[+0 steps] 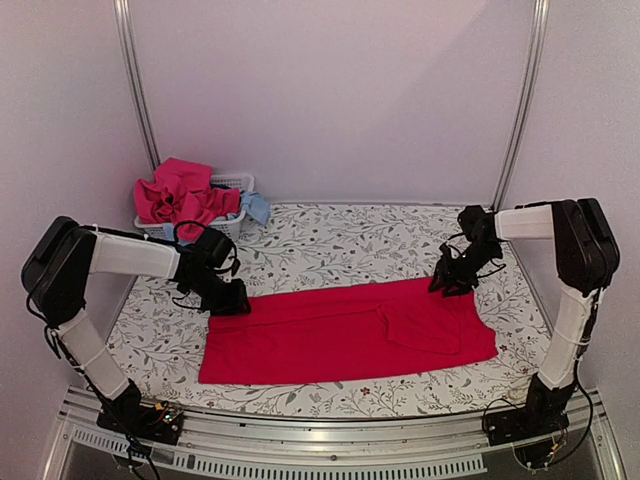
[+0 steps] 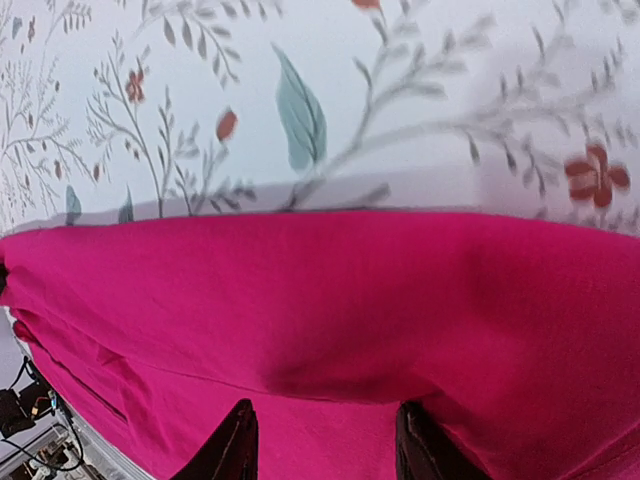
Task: Fold and stack the mixed laundry pile
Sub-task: Rotate the rectangle-folded T-shirt at the center of the board.
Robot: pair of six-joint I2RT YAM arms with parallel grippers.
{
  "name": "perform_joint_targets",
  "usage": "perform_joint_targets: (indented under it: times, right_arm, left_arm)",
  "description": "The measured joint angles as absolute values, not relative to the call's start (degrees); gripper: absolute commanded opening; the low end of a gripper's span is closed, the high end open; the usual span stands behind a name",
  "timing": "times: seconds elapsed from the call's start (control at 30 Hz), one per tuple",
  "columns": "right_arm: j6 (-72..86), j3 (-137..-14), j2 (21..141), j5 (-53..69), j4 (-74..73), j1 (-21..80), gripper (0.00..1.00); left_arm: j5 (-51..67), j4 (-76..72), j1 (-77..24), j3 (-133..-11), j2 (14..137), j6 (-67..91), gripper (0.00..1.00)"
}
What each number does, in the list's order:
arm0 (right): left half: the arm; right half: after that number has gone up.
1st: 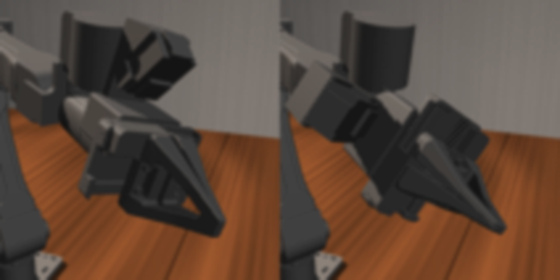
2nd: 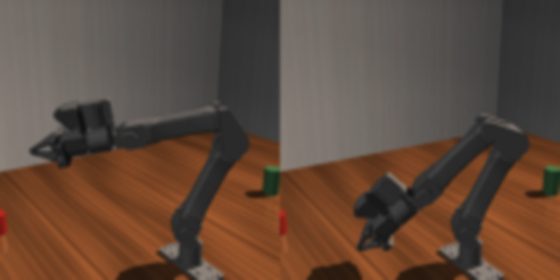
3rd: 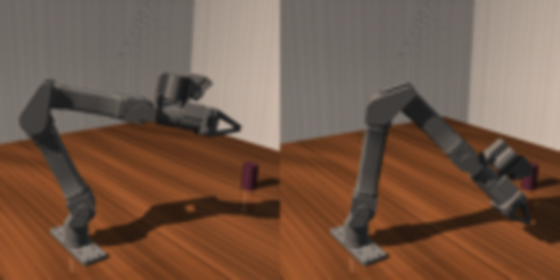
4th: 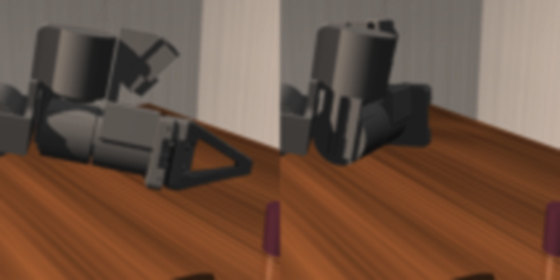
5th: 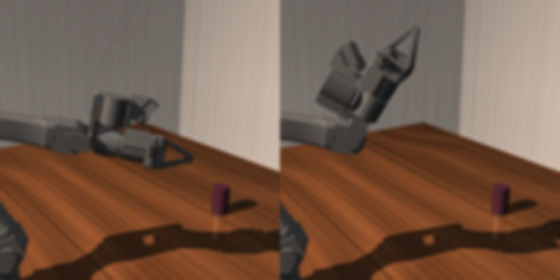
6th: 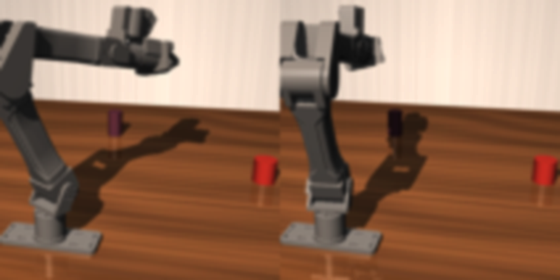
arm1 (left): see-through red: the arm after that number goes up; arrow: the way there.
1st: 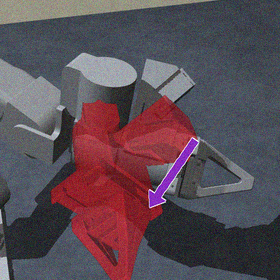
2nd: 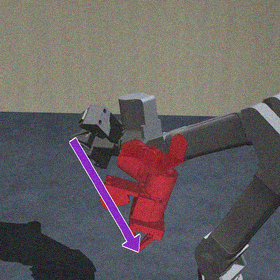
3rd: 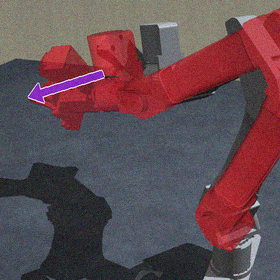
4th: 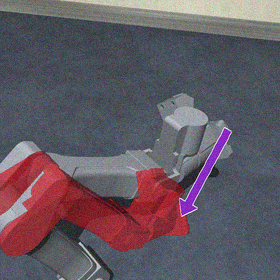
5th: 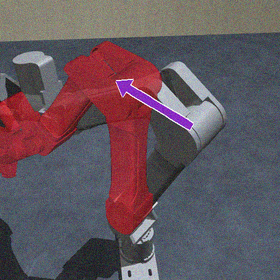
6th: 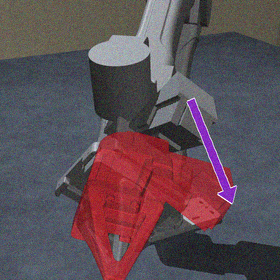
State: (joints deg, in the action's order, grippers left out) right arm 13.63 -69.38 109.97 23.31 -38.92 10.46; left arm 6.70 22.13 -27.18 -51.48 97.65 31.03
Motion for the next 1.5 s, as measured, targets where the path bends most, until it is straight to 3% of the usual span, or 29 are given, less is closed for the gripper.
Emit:
perform_joint_targets:
  times: [0.27,0.37,0.53,0.83,1.03,1.23,1.5]
  right_arm:
    - [9.52,-102.39,130.39,22.55,-43.55,11.53,0.46]
    - [8.71,-106.91,132.20,23.05,-44.45,11.75,0.47]
    - [9.26,-100.44,124.79,23.33,-45.04,11.84,0.47]
    - [14.66,-69.21,97.19,23.05,-43.72,12.01,0.45]
    - [18.33,-56.80,96.51,22.59,-41.80,12.01,0.44]
    - [18.87,-60.25,102.39,21.39,-41.39,11.81,0.43]
    - [13.39,-87.20,120.70,14.35,-46.83,11.73,0.40]
  left_arm:
    - [8.32,27.86,-28.88,-46.81,89.69,35.75,0.52]
    - [7.18,30.48,-28.88,-48.42,86.52,36.56,0.53]
    - [5.76,30.96,-28.99,-56.47,87.96,34.28,0.51]
    - [4.10,30.85,-31.92,-67.85,101.91,26.13,0.50]
    - [3.55,31.22,-33.43,-70.83,106.30,23.66,0.50]
    - [3.03,31.20,-33.50,-70.74,106.04,23.59,0.50]
    - [-0.43,32.45,-33.47,-66.11,99.79,25.19,0.51]
